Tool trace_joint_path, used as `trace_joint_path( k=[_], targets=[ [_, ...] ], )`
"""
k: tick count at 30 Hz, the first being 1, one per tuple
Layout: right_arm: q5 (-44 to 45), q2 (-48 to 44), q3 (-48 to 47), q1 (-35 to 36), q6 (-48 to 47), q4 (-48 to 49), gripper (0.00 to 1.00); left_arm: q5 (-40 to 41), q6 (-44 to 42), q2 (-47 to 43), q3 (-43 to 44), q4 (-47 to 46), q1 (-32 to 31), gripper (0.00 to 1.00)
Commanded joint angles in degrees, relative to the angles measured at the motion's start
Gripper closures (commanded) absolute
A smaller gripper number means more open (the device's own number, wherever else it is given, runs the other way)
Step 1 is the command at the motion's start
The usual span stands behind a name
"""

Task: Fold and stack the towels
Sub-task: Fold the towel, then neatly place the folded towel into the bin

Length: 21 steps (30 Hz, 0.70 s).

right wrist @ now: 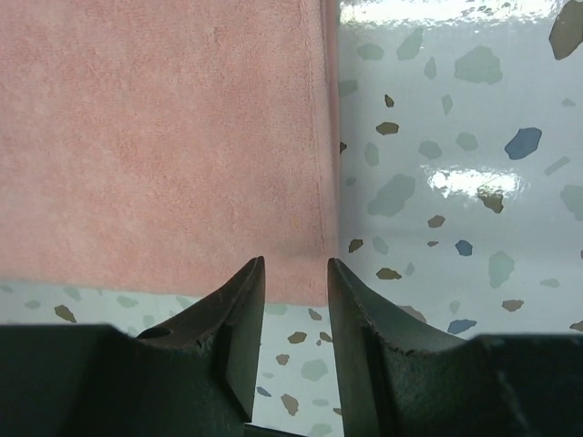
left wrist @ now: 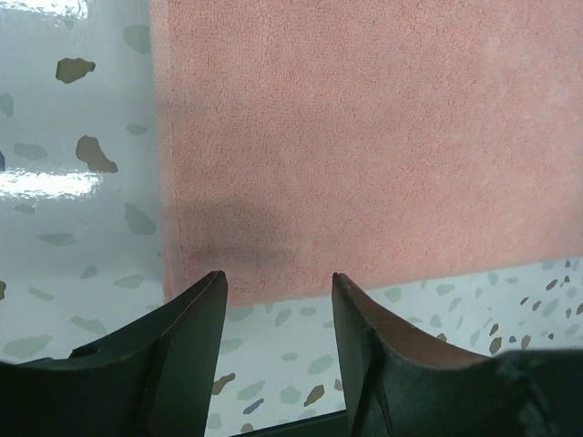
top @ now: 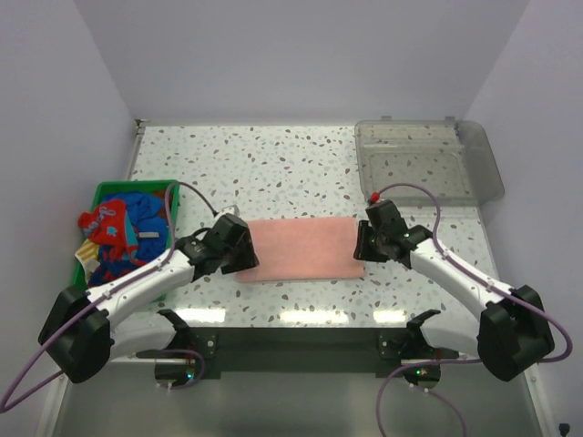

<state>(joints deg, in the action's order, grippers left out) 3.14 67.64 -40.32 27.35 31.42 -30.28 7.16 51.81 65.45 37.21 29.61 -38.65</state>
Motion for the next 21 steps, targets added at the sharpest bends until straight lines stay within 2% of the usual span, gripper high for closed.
trace_joint_path(
  k=[1, 6, 12, 17, 19, 21],
  targets=[
    [-0.40, 0.91, -0.03, -0.11, 0.48, 0.83, 0.63, 1.28, -0.31, 0.37, 1.73, 0.64, -0.02, 0.45],
    [-1.55, 3.29, 3.57, -0.11, 1.28, 3.65, 0.72, 1.54, 1.53, 3.89, -3.01, -2.62, -0.02, 0.62],
    [0.63, 4.96, 5.77, -0.11, 1.54, 4.71, 0.79, 3.91, 5.40, 3.90, -8.64, -4.20, 0.16, 0.70],
    [1.87, 5.14, 4.29, -0.11, 0.49, 2.78, 0.81, 6.55, 7.16, -0.40, -9.26, -0.96, 0.42, 0.71],
    [2.05, 4.44, 2.53, -0.19, -1.44, 1.55, 0.81, 7.25, 6.90, -1.72, -7.52, 1.24, 0.51, 0.66],
    [1.96, 3.91, -2.03, -0.11, -4.24, 0.06, 0.81, 7.87, 5.85, -3.48, -5.32, 3.17, 0.51, 0.56]
  ],
)
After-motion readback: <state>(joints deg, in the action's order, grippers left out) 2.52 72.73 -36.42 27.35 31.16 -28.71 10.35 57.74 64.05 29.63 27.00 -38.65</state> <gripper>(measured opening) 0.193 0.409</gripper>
